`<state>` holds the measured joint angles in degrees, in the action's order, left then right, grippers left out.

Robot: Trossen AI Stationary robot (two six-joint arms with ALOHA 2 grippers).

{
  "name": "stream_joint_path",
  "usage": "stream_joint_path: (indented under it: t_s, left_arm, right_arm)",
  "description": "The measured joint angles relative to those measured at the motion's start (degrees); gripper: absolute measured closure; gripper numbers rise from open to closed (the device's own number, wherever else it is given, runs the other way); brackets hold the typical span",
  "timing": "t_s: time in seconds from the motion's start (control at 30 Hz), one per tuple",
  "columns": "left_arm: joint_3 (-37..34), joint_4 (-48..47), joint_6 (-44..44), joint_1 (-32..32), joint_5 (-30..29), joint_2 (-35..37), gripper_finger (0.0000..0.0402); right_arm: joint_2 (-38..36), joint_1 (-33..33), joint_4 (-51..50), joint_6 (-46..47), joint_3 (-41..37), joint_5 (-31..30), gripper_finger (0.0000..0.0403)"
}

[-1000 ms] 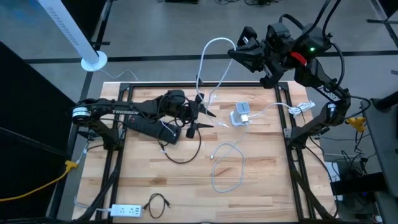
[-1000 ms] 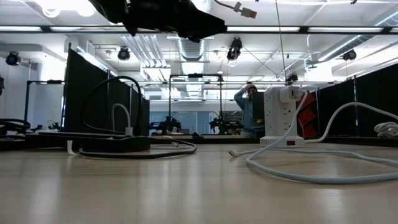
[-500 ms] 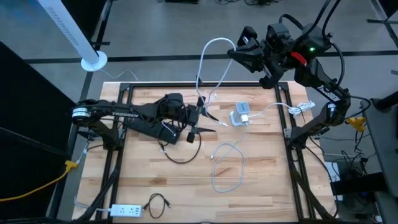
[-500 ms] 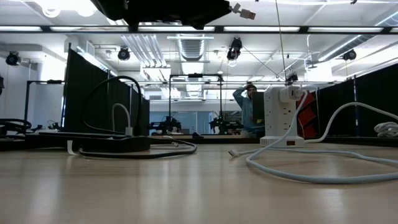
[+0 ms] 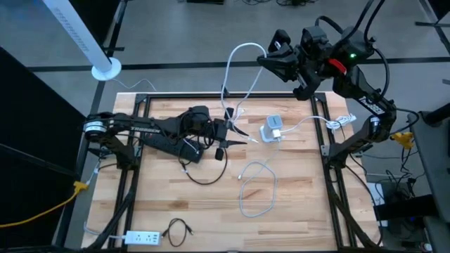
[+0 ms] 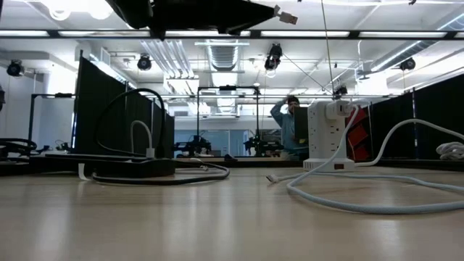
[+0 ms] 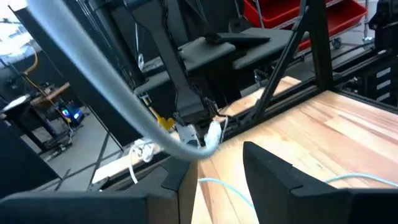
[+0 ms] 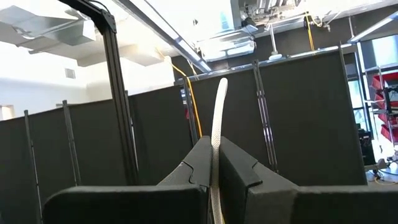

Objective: Insert USB
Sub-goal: Insert the bottom white charger cable into the top white outlet extension

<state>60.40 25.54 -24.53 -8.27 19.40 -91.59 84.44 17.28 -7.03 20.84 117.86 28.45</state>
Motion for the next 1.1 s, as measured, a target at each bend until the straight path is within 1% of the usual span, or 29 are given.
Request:
stream_joint_path:
  t_s: [0.1,0.27,0.47,0.87,1.1]
  left_arm:
    - [0.0,0.9,-0.22,0.0,0.0,0.02,0.0295]
    - [0.02,2.52,-3.65,0.0,-0.65,-1.37,0.0285]
    - [-0.02,3.47,-3.93,0.0,-1.05,-2.54,0.0276]
    - [0.02,6.78,-3.18,0.8,-0.64,-3.28,0.0296]
    - [0.04,9.67,-2.4,1.22,-0.41,-4.54,0.0296]
  right_arm:
    - [0.02,0.0,-0.03,0.0,0.0,0.0,0.0401]
    - [0.02,0.0,-0.07,-0.04,0.0,-0.02,0.0401]
    - [0.04,0.0,-0.18,-0.02,0.0,-0.02,0.0401]
    - [0.07,0.0,-0.24,-0.08,0.0,-0.16,0.0401]
    - [0.07,0.0,-0.26,-0.38,0.0,-0.52,0.0401]
